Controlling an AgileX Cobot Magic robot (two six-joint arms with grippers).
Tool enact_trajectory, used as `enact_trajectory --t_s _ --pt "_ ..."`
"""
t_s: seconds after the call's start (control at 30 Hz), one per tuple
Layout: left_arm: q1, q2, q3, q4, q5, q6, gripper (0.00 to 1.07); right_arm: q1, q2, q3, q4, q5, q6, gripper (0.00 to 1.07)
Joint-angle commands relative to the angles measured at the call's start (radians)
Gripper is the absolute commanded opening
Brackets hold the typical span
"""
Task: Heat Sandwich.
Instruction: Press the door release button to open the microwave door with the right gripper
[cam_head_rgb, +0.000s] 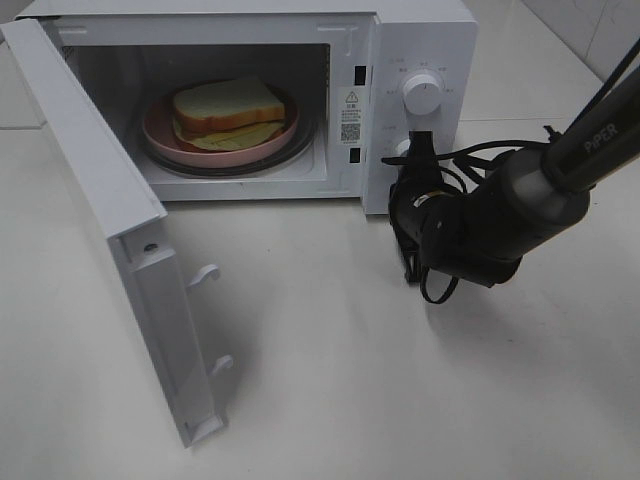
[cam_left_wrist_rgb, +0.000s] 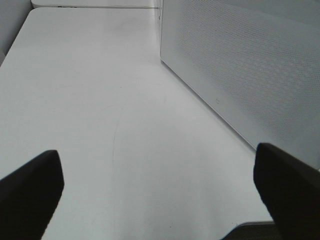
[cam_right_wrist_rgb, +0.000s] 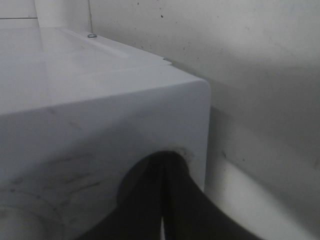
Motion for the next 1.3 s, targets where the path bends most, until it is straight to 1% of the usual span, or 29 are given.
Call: enact_trajectory --t_s 0.03,0.4,0.5,0.7,0.73,0.83,0.87,0.97,1.03,1.13,1.17,1.3 --pt "0.007 -0.007 0.002 0.000 -0.007 0.001 0.98 -0.058 -0.005 -0.112 -0.097 -0.244 -0.014 0.00" --pt "0.007 -0.007 0.002 0.000 -0.007 0.001 0.98 -0.057 -0.005 -0.111 -0.123 -0.222 -0.014 0.00" --pt "0.007 -0.007 0.002 0.000 -0.007 0.001 0.98 -0.056 -0.020 -0.096 -0.121 -0.193 -0.014 0.00" --pt "0.007 -0.007 0.002 0.000 -0.007 0.000 0.98 -0.055 -0.063 -0.036 -0.134 -0.081 -0.013 0.00" --pt "0.007 -0.007 0.002 0.000 -0.007 0.000 0.98 -0.055 -0.071 -0.010 -0.146 -0.043 -0.005 0.00" --pt "0.007 -0.007 0.002 0.000 -0.007 0.000 0.98 -0.055 -0.078 0.014 -0.154 -0.016 0.011 0.00" --pt "0.007 -0.007 0.002 0.000 -0.007 0.000 0.98 -0.055 -0.087 0.042 -0.154 0.003 0.012 0.00" --pt "0.007 -0.007 0.002 0.000 -0.007 0.001 0.98 -0.051 -0.099 0.068 -0.154 0.024 0.010 0.00" --pt "0.007 -0.007 0.002 0.000 -0.007 0.000 0.98 -0.043 -0.129 0.110 -0.156 0.058 -0.001 0.00" --pt "0.007 -0.007 0.002 0.000 -0.007 0.000 0.98 -0.043 -0.143 0.131 -0.177 0.083 -0.003 0.00" --pt "0.007 -0.007 0.002 0.000 -0.007 0.000 0.98 -0.043 -0.159 0.154 -0.200 0.116 -0.001 0.00" --pt "0.007 -0.007 0.002 0.000 -0.007 0.001 0.98 -0.043 -0.187 0.184 -0.210 0.159 -0.003 0.00"
